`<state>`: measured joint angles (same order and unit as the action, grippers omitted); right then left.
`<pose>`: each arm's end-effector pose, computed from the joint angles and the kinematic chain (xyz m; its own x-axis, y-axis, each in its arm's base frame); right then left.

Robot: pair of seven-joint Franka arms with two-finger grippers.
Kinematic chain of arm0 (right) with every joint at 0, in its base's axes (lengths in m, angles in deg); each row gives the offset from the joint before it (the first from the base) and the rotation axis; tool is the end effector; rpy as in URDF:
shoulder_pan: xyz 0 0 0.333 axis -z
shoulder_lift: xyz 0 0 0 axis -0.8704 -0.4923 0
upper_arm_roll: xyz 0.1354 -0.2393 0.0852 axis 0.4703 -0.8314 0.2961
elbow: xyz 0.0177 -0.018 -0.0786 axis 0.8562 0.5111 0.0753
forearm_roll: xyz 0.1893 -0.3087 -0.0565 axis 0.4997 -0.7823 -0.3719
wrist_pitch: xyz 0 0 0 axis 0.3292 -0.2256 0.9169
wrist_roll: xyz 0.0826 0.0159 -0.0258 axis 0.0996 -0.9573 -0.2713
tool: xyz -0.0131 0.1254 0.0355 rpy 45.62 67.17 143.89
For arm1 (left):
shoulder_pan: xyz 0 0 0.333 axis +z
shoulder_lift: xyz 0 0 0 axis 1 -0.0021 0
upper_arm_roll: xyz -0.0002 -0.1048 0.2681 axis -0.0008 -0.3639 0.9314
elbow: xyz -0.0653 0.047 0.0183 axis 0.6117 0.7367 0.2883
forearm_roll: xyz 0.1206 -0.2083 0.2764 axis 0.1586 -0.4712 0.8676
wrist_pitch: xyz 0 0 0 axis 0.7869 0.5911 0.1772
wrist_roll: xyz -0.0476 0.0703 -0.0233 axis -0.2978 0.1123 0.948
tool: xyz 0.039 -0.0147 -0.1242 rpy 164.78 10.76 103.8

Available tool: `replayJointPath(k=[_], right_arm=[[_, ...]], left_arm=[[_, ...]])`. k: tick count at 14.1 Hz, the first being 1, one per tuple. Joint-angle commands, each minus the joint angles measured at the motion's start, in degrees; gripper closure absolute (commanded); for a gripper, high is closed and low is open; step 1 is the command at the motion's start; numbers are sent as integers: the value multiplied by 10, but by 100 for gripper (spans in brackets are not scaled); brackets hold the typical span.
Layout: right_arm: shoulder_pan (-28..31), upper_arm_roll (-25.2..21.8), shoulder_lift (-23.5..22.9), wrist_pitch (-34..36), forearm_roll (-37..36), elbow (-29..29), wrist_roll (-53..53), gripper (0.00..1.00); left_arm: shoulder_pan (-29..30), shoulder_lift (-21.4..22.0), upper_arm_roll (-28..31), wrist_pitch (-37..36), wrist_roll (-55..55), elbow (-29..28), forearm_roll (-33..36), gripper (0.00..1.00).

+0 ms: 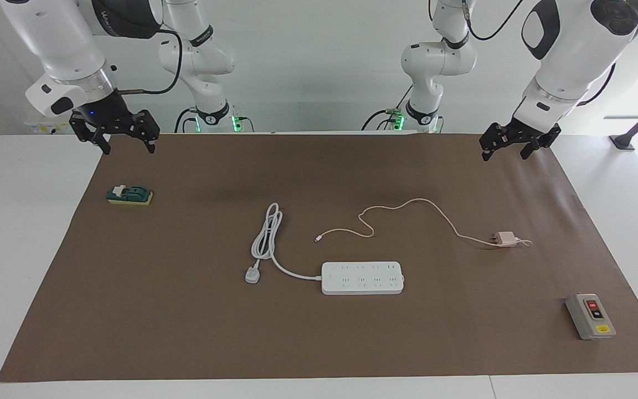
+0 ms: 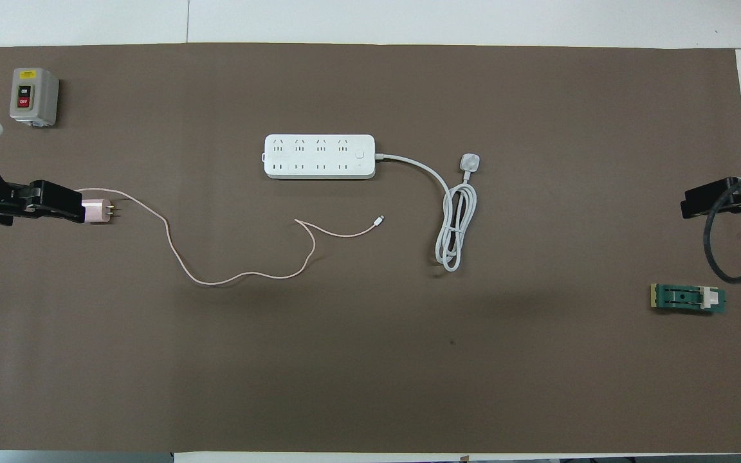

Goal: Unplug charger and place it aside

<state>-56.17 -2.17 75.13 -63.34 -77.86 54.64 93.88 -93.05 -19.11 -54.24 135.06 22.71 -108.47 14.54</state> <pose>0.5123 -0.0208 0.5631 0.9979 0.0493 -0.0411 0.0504 -0.9984 0.0243 0.5121 -0.0451 0.5415 0.9973 -0.0446 -0.0577 -0.0449 -0.9990 -0.0033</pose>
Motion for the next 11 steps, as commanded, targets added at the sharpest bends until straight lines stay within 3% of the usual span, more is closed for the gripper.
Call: replayJointPath(k=[1,11], right_arm=[[14,12,9,8,-6,4,18,0],[11,12,9,9,-6,5,12,0]], left_arm=[[-7,13,6,1,-8,-8,1,0],[-8,12,6,0,-8,-7,1,0]])
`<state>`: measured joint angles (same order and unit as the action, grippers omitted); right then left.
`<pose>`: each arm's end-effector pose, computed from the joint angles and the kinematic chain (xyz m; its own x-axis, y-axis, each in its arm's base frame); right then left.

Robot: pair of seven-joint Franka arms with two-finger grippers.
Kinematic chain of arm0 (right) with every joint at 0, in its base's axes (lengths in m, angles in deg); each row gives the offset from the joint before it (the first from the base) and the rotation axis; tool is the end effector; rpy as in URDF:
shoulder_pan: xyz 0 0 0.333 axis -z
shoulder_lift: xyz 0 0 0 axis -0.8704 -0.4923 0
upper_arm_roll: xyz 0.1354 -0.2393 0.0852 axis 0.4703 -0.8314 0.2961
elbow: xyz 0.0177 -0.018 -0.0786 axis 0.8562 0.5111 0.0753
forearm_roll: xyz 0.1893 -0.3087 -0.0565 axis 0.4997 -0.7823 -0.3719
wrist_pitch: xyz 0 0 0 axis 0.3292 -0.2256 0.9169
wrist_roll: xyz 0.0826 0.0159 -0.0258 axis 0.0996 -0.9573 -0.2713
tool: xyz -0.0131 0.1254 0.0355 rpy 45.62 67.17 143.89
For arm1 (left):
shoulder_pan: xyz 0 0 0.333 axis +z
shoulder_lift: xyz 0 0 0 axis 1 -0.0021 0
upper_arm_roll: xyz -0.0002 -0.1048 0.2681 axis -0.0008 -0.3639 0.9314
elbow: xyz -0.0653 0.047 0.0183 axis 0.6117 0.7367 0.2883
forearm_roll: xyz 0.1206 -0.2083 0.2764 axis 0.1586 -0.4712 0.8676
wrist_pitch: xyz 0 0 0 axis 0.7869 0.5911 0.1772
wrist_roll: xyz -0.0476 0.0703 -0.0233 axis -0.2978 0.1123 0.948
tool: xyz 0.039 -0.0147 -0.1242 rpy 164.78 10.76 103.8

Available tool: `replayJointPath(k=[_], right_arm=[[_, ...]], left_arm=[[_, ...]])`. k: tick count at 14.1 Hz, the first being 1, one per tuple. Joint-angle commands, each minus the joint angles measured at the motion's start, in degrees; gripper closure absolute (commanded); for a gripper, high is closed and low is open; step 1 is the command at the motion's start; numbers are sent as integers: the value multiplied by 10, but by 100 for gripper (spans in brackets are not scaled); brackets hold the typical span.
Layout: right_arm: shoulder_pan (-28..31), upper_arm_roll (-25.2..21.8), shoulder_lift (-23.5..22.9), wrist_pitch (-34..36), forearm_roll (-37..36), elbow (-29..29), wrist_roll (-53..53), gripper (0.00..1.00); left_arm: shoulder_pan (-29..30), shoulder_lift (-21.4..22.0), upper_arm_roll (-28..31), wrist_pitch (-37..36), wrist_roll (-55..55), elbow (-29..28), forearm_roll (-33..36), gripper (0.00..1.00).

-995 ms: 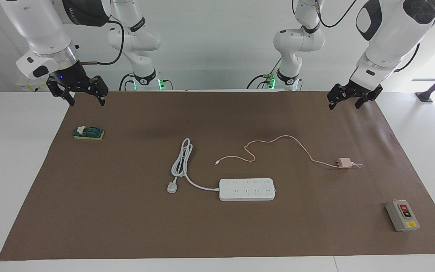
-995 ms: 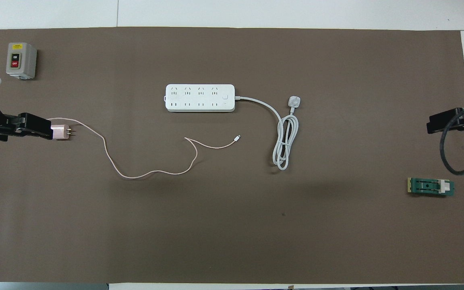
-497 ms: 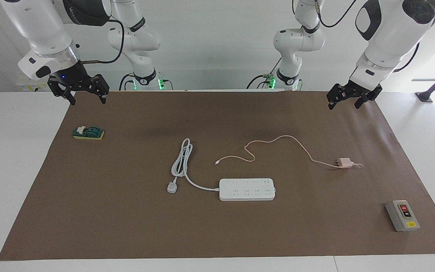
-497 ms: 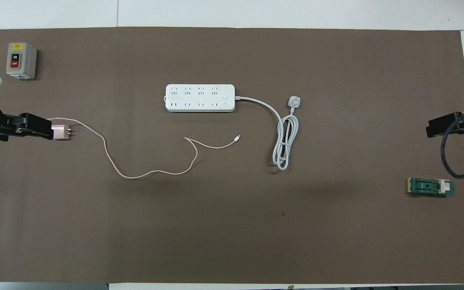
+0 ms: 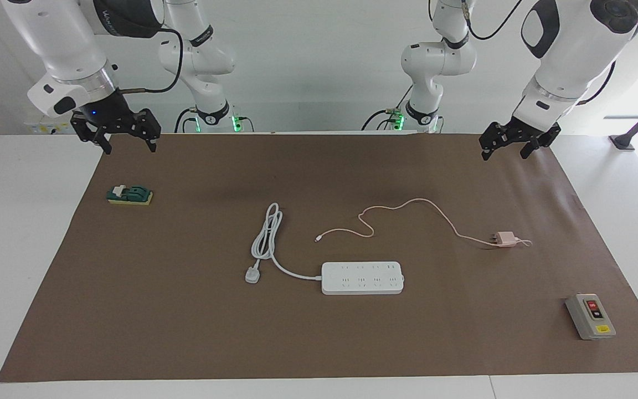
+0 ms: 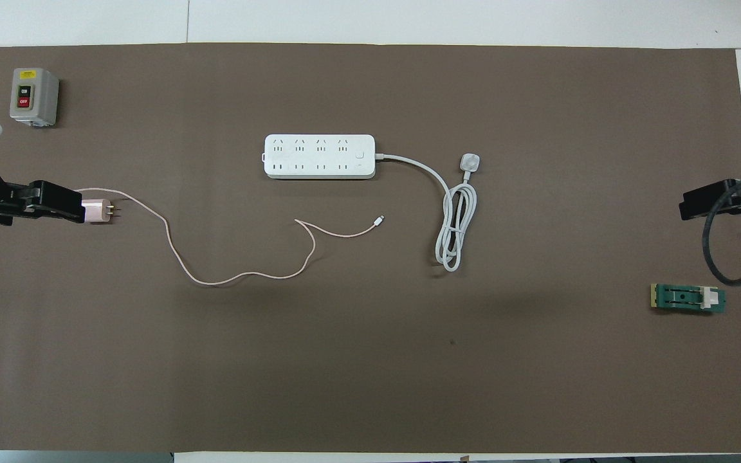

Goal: Unplug charger and place it aside

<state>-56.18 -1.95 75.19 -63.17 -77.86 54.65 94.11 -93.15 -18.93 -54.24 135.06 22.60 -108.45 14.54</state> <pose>0.5117 -0.0187 0.5633 0.9974 0.0573 -0.0433 0.0583 -0.9980 0.0241 0.5114 -0.0460 0.5432 0.9974 -0.0483 -0.0542 -0.0485 -0.9988 -0.0031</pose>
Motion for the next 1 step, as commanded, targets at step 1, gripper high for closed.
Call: replayJointPath(k=[1], right_arm=[[14,9,8,7,-6,5,10,0]], left_arm=[[-8,10,6,0,-7,-7,1,0]])
